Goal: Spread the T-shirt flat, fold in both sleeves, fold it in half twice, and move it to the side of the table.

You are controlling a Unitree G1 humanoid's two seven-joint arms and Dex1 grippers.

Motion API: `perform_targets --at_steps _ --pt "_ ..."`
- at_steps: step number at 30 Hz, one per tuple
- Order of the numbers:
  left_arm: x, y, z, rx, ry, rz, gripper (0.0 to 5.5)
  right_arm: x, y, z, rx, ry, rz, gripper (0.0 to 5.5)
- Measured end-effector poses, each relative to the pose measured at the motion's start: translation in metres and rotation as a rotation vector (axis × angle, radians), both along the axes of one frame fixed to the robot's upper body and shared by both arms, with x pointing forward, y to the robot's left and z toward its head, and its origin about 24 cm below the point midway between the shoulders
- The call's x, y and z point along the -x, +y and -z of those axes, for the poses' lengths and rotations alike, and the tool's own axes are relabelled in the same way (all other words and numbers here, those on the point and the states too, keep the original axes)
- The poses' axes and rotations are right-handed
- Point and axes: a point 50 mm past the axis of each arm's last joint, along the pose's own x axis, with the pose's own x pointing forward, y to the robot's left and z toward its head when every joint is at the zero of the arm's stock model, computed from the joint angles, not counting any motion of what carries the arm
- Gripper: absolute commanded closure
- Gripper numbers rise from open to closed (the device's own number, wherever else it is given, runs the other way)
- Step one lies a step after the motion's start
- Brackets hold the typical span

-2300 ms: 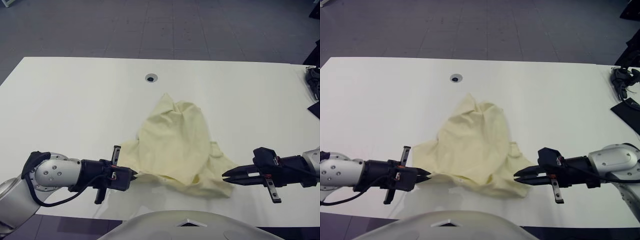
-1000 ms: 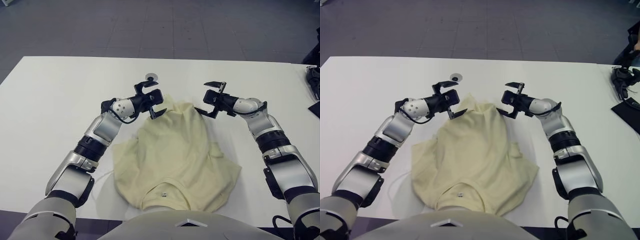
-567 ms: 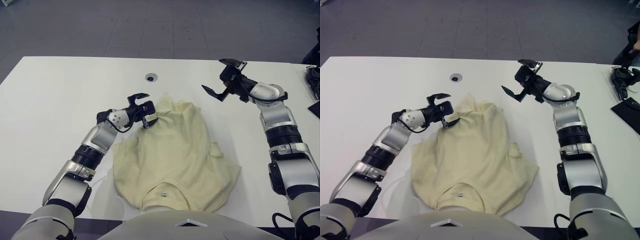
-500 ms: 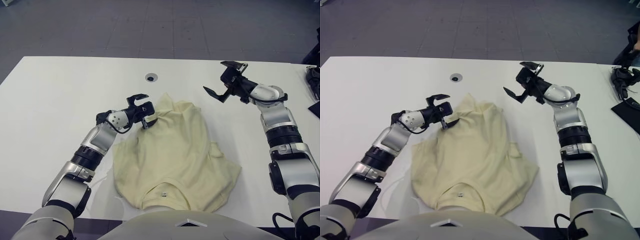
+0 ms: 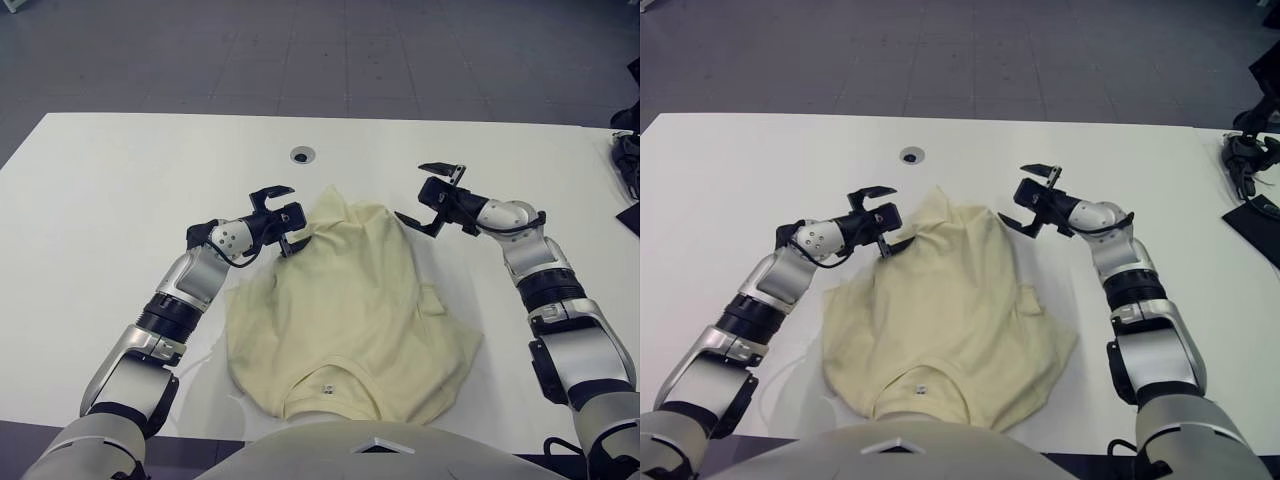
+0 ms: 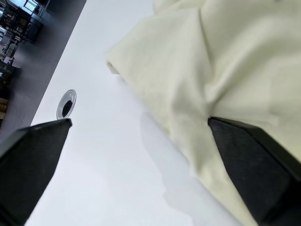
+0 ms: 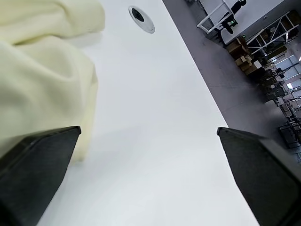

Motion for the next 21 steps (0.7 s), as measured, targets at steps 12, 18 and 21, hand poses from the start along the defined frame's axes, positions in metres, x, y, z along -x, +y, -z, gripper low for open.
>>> perform_targets --at_steps 12,18,21 --pt "0.010 0.001 0.007 0.025 0.012 -0.008 0.12 -0.015 -0.037 0.001 0.158 0.010 0.201 0.11" --pt "0.026 0.006 0.012 0.061 0.009 -0.062 0.12 -0.012 -0.064 -0.004 0.177 0.011 0.305 0.11" --pt "0.039 0.004 0.013 0.082 0.023 -0.080 0.12 -0.007 -0.060 -0.004 0.139 0.044 0.247 0.11"
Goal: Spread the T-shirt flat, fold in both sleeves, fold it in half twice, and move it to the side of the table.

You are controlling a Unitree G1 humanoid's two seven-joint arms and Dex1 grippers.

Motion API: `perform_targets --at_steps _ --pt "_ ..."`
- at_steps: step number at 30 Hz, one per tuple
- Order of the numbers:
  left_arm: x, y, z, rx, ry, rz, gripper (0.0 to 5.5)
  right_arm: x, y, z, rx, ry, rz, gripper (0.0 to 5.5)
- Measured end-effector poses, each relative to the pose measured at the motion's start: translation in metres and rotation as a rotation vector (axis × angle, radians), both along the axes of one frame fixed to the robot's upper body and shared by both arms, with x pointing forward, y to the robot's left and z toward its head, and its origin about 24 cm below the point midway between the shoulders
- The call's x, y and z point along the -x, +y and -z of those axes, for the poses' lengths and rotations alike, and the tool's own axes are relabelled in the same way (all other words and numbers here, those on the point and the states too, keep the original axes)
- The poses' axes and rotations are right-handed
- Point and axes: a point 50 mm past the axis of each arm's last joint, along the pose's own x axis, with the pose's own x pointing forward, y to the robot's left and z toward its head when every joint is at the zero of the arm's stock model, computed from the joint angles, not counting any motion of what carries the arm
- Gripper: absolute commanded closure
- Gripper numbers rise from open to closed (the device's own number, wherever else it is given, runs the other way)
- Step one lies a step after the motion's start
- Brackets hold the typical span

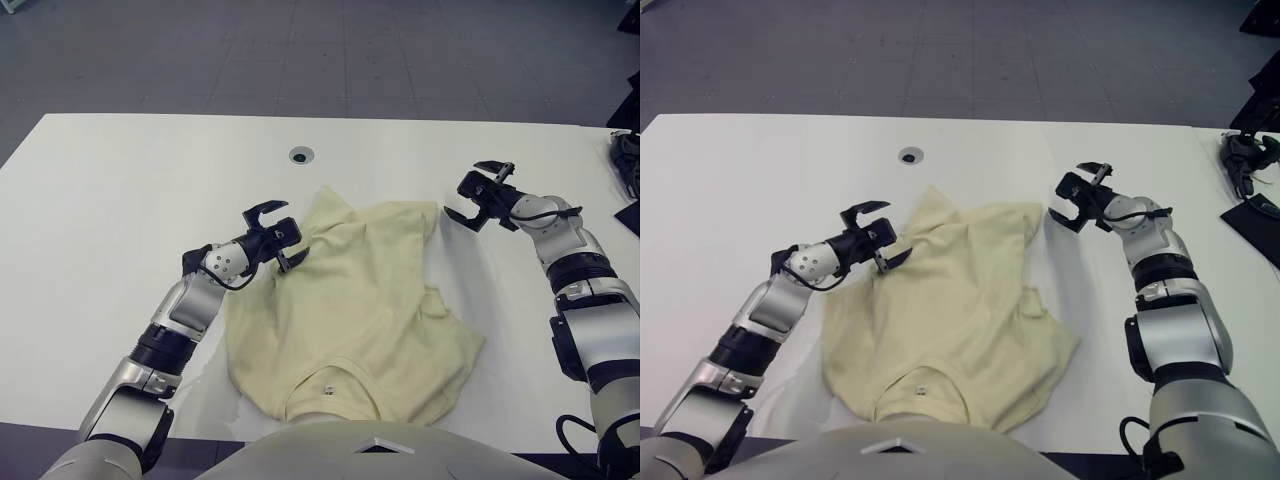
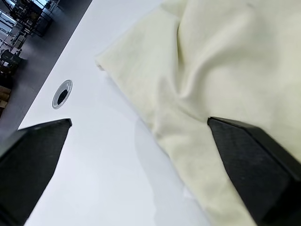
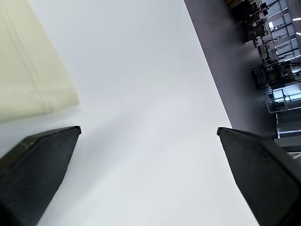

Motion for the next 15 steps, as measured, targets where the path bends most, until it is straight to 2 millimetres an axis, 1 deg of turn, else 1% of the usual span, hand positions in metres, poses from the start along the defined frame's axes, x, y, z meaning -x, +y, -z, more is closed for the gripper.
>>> perform_targets --at_steps 3,5,8,9,12,13,14,15 --pt "0.015 0.002 0.000 0.018 0.018 -0.024 0.12 0.012 -0.001 0.004 -0.058 0.047 -0.032 0.11" --pt "0.026 0.009 0.000 0.020 0.030 -0.056 0.12 0.018 -0.006 0.005 -0.075 0.042 -0.002 0.11" --pt "0.037 0.018 -0.003 0.000 0.042 -0.076 0.12 0.017 -0.007 -0.002 -0.086 -0.001 0.019 0.11" --pt "0.041 0.021 -0.004 -0.008 0.048 -0.080 0.12 0.016 -0.005 -0.008 -0.093 -0.028 0.021 0.11" --pt "0.048 0.024 -0.004 -0.023 0.057 -0.080 0.12 0.012 0.008 -0.021 -0.141 -0.090 -0.015 0.11" --pt "0.048 0.023 -0.005 -0.024 0.057 -0.079 0.12 0.010 0.015 -0.024 -0.165 -0.100 -0.029 0.11" --pt "0.046 0.023 -0.005 -0.025 0.055 -0.074 0.12 0.009 0.026 -0.026 -0.197 -0.108 -0.056 0.11" --pt "0.045 0.022 -0.006 -0.025 0.051 -0.072 0.12 0.008 0.030 -0.027 -0.208 -0.111 -0.070 0.11"
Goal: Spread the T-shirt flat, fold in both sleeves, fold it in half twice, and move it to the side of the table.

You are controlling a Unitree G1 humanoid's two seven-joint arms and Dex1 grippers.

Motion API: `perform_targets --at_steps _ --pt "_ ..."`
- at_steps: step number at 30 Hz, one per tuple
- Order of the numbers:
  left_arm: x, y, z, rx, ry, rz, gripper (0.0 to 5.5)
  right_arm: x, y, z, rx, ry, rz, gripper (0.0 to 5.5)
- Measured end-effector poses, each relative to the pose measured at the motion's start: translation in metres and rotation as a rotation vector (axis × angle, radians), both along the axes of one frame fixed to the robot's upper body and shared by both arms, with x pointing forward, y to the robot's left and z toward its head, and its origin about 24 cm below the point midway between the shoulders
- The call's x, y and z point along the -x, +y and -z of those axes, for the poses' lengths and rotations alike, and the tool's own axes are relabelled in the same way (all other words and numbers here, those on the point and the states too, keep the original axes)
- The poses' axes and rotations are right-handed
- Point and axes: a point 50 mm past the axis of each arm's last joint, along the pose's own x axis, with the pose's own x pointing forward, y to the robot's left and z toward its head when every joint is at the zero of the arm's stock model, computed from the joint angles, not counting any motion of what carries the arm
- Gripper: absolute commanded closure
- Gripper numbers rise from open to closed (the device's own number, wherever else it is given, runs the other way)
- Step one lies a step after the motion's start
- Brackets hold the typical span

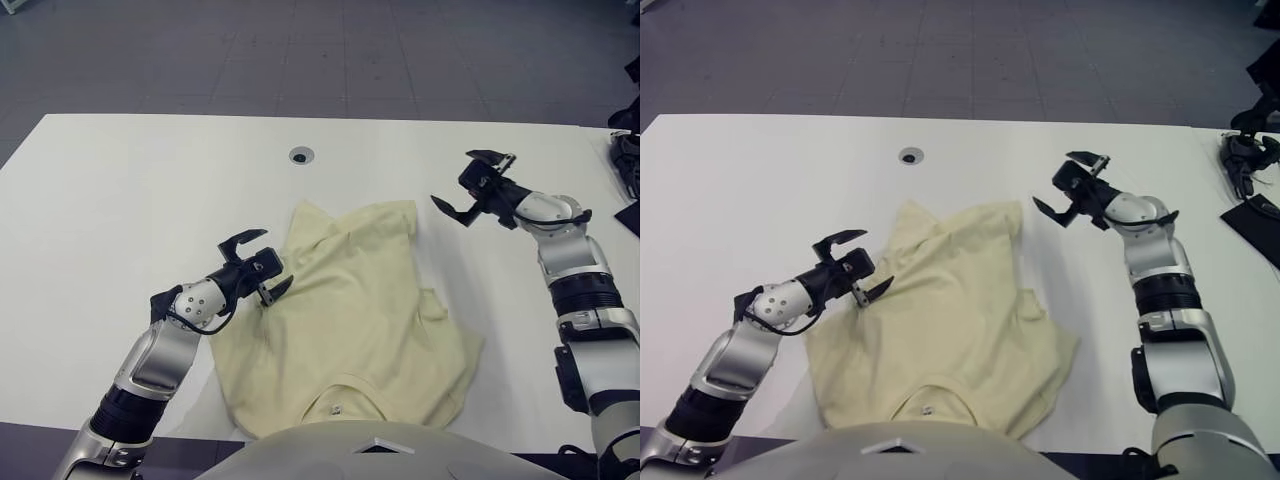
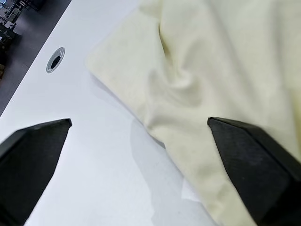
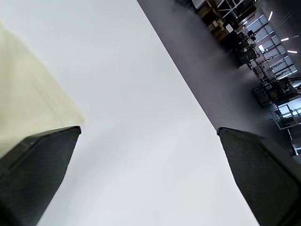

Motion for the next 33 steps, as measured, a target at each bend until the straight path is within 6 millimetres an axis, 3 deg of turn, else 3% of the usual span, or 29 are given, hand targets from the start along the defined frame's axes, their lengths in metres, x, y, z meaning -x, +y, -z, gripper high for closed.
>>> perform_targets --at_steps 3,7,9,13,16,21,25,30,33 --pt "-0.024 -0.003 -0.010 0.009 -0.040 -0.016 0.12 -0.005 0.021 -0.001 -0.001 0.014 -0.071 0.11" --pt "-0.075 -0.013 -0.062 0.058 -0.208 -0.006 0.12 -0.018 0.041 -0.001 0.052 0.036 -0.139 0.11" --pt "-0.096 -0.012 -0.077 0.066 -0.246 -0.009 0.12 -0.023 0.049 0.005 0.085 0.052 -0.160 0.11" --pt "-0.114 -0.006 -0.060 0.037 -0.189 -0.024 0.12 -0.026 0.046 0.018 0.151 0.092 -0.162 0.11" --pt "-0.113 -0.022 -0.033 0.034 -0.118 0.031 0.12 -0.025 0.047 0.029 0.221 0.108 -0.181 0.11" --pt "-0.109 -0.041 -0.018 0.052 -0.096 0.083 0.12 -0.028 0.051 0.029 0.253 0.087 -0.189 0.11" --pt "-0.112 -0.030 0.002 -0.031 -0.073 0.065 0.12 -0.031 0.054 0.029 0.327 0.055 -0.204 0.11" --pt "-0.118 -0.017 0.002 -0.060 -0.092 0.044 0.12 -0.033 0.047 0.029 0.454 0.012 -0.192 0.11" --pt "-0.112 -0.011 0.003 -0.059 -0.099 0.044 0.12 -0.034 0.031 0.026 0.576 -0.015 -0.157 0.11"
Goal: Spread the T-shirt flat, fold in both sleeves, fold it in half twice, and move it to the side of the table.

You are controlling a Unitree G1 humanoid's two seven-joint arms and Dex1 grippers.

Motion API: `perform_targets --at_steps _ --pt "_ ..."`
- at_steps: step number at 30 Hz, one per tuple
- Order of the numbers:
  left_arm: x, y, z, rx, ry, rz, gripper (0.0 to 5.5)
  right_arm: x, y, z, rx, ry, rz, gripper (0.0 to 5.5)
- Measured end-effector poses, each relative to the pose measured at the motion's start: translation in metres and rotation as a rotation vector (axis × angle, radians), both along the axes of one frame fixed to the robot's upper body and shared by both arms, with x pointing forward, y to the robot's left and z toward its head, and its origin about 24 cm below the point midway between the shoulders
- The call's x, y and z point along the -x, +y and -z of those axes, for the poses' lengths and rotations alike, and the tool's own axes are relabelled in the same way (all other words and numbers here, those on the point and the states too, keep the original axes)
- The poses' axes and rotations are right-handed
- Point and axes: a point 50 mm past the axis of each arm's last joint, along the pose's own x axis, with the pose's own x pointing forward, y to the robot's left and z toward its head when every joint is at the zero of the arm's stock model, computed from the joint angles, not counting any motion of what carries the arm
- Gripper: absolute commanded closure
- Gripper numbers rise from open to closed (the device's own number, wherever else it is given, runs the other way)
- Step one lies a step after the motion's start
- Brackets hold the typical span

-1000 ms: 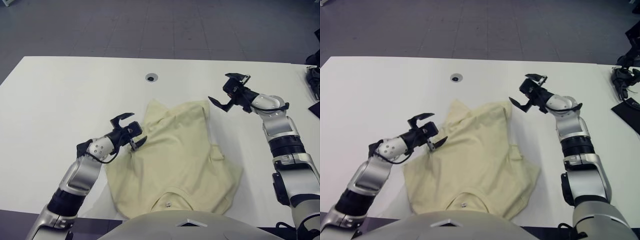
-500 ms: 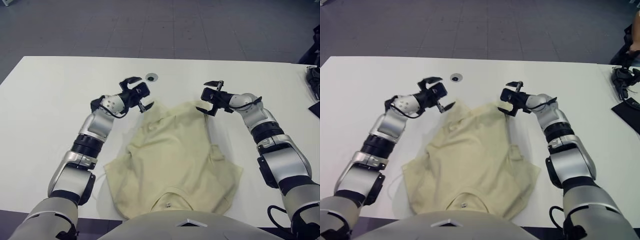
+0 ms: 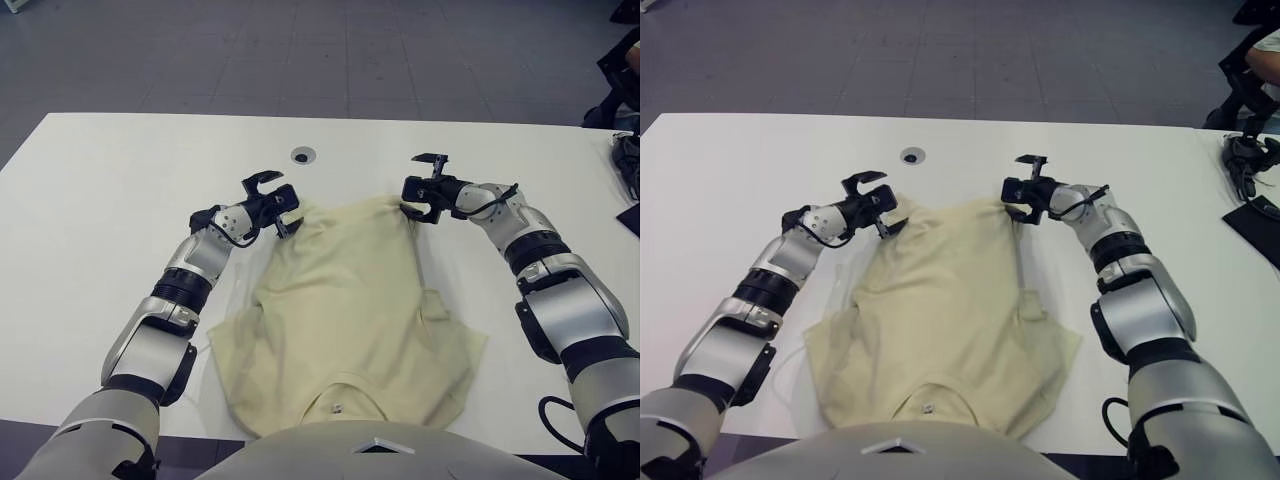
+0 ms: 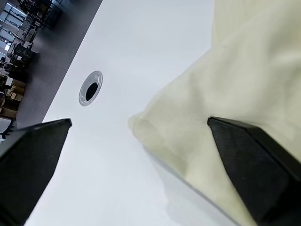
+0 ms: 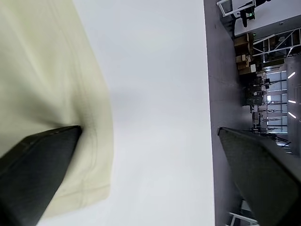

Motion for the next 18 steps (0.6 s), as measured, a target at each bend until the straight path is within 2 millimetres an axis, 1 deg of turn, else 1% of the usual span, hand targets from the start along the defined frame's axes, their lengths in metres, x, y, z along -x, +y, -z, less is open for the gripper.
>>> perform_targets --at_steps 2,4,7,10,13,15,16,18 --pt "0.010 0.007 0.001 0.009 -0.002 -0.009 0.12 0.000 -0.016 -0.002 0.072 -0.018 0.046 0.11" --pt "0.020 0.010 0.001 0.038 0.006 -0.030 0.12 0.002 -0.027 -0.002 0.086 -0.020 0.078 0.11" --pt "0.038 0.005 0.003 0.084 0.031 -0.041 0.12 0.007 -0.030 0.000 0.065 -0.025 0.082 0.11" --pt "0.049 -0.003 0.005 0.117 0.054 -0.049 0.12 0.013 -0.031 0.003 -0.009 -0.021 0.085 0.11" --pt "0.049 -0.006 0.006 0.131 0.064 -0.067 0.12 0.017 -0.028 0.004 -0.088 -0.020 0.085 0.11" --pt "0.044 -0.006 0.006 0.130 0.063 -0.077 0.12 0.018 -0.027 0.003 -0.107 -0.018 0.087 0.11" --pt "0.039 -0.005 0.005 0.124 0.061 -0.083 0.12 0.018 -0.026 0.003 -0.111 -0.017 0.090 0.11" --pt "0.022 -0.003 0.003 0.083 0.041 -0.086 0.12 0.016 -0.024 0.004 -0.126 -0.036 0.101 0.11"
